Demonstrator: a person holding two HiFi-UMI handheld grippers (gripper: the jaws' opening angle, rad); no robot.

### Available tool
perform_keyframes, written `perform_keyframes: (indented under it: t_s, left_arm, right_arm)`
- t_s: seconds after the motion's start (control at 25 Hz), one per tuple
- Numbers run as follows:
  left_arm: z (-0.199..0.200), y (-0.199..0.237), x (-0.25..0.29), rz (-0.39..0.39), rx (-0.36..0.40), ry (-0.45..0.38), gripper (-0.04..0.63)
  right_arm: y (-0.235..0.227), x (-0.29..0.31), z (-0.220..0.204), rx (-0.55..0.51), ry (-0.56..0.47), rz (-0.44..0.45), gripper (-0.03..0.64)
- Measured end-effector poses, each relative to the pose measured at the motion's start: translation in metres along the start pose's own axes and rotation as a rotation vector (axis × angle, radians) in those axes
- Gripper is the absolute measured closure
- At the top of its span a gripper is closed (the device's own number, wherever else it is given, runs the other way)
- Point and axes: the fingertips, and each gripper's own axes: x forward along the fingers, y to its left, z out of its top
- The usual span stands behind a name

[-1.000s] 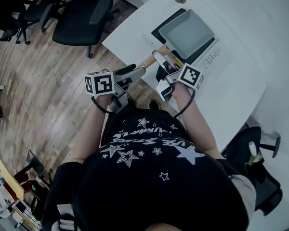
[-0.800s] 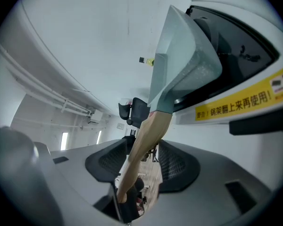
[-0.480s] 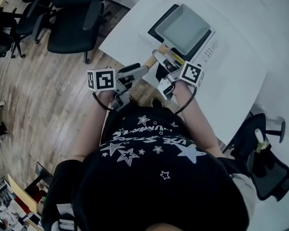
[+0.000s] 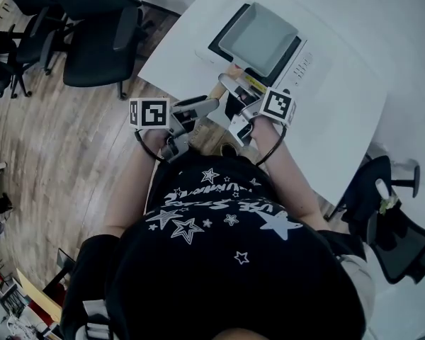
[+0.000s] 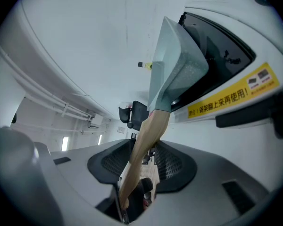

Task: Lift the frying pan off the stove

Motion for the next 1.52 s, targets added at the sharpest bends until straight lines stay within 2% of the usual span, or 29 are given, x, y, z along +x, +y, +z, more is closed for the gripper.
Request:
perform_keyframes:
  t_s: [0.24, 0.28, 0.36, 0.4, 0.68, 0.96, 1.12, 1.36, 1.52]
  left_arm:
    - [-0.011, -0.008, 0.015, -0.045, -0.006, 0.064, 0.33]
    - [-0.013, -0.01, 0.017, -0.05, -0.005, 0.072, 0.349]
    - [-0.016, -0.011, 0.019, -0.043, 0.003, 0.081, 0.454]
    - [-0.017, -0.01, 0.02, -0.035, 0.01, 0.083, 0.48]
    - [-0.024, -0.013, 0.028, -0.031, 0.011, 0.09, 0.485]
    - [-0.026, -0.023, 0.035, -0.062, -0.034, 0.017, 0.488]
    - [-0.026, -0.02, 0.034, -0.026, -0.034, 0.003, 0.486]
    - [-0.031, -0.033, 0.042, -0.068, -0.05, -0.037, 0.486]
    - [-0.028, -0.038, 0.04, -0.066, -0.048, -0.072, 0.486]
  right_arm:
    - [-0.001, -0.006, 0.0, 0.018, 0.01, 0.005, 0.456]
    - [-0.001, -0.006, 0.0, 0.019, 0.012, 0.007, 0.456]
    - [-0.001, -0.007, 0.0, 0.02, 0.016, 0.01, 0.456]
    - [-0.001, -0.007, 0.0, 0.021, 0.019, 0.011, 0.457]
    - [-0.003, -0.016, 0.002, 0.028, 0.044, 0.039, 0.462]
    - [-0.003, -0.023, 0.006, 0.052, 0.052, 0.081, 0.474]
    - [0.0, -0.025, 0.008, 0.046, 0.063, 0.09, 0.477]
    - [0.005, -0.032, 0.009, 0.034, 0.088, 0.107, 0.477]
    - [0.012, -0.03, 0.009, 0.027, 0.111, 0.124, 0.477]
